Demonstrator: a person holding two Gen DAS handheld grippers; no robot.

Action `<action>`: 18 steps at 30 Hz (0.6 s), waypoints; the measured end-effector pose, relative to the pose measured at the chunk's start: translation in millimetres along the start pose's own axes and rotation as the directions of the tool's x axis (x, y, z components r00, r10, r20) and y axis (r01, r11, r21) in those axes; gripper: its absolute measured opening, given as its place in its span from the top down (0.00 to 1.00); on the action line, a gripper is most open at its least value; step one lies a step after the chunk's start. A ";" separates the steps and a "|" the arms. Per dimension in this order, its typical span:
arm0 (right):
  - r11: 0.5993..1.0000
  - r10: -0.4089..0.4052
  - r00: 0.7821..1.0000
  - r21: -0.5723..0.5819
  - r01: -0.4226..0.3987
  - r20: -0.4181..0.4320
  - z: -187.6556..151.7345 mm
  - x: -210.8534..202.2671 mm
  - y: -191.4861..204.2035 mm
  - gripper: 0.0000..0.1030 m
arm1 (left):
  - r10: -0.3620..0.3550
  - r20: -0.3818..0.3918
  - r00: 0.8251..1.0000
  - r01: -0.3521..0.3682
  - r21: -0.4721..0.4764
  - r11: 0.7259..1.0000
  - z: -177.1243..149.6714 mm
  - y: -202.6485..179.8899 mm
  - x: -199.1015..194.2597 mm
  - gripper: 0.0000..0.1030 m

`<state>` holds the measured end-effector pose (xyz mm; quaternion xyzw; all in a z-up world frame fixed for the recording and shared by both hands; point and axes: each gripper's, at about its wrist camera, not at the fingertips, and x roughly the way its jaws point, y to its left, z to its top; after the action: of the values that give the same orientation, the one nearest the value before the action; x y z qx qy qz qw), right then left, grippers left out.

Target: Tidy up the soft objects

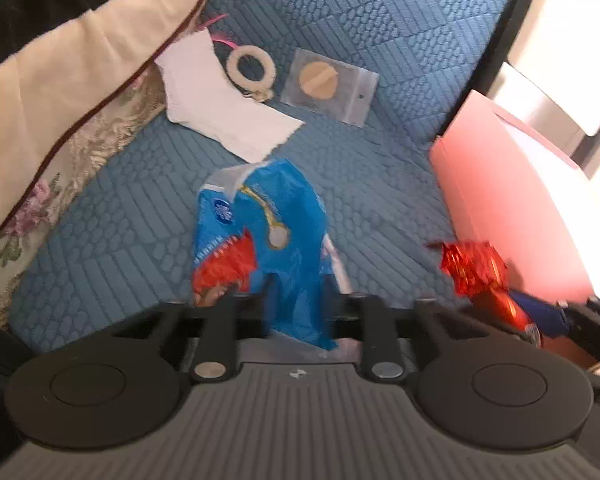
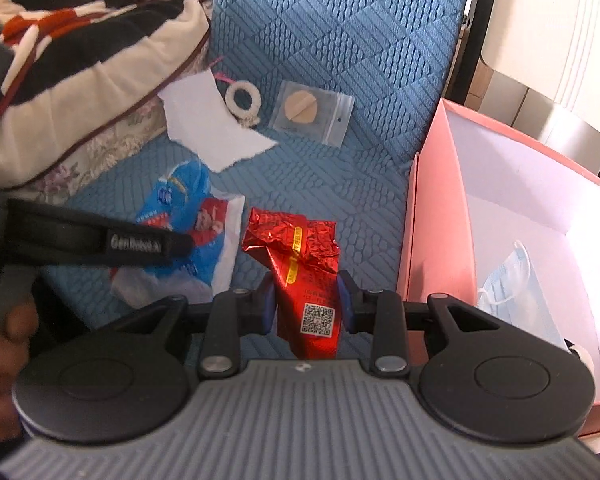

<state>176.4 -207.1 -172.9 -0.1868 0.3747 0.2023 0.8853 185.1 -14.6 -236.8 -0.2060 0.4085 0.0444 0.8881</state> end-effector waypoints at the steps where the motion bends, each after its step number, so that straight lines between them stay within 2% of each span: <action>1: 1.000 0.000 1.000 -0.008 0.000 -0.014 -1.2 2.4 0.4 0.66 | 0.004 0.000 1.000 -0.004 -0.002 1.000 0.2 1.1 0.5 0.93; 4: 0.999 -0.012 0.999 -0.038 0.011 -0.042 -2.9 9.8 0.9 0.67 | 0.035 0.009 0.999 -0.035 0.009 0.999 1.2 -0.7 -3.5 0.97; 6: 1.000 0.008 0.999 -0.022 -0.009 -0.048 -1.2 10.0 -2.8 0.67 | 0.044 0.010 0.999 -0.044 0.008 0.999 3.2 -0.7 -8.2 0.97; 18: 0.995 0.098 0.995 0.035 -0.098 -0.005 30.3 -27.1 -26.5 0.69 | -0.003 0.078 0.997 0.003 -0.008 1.000 41.7 -20.5 -63.9 1.00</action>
<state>190.1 -220.9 -128.4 -0.1534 0.3900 0.2381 0.8762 177.4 -10.8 -158.3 -0.2082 0.3729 0.0528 0.9027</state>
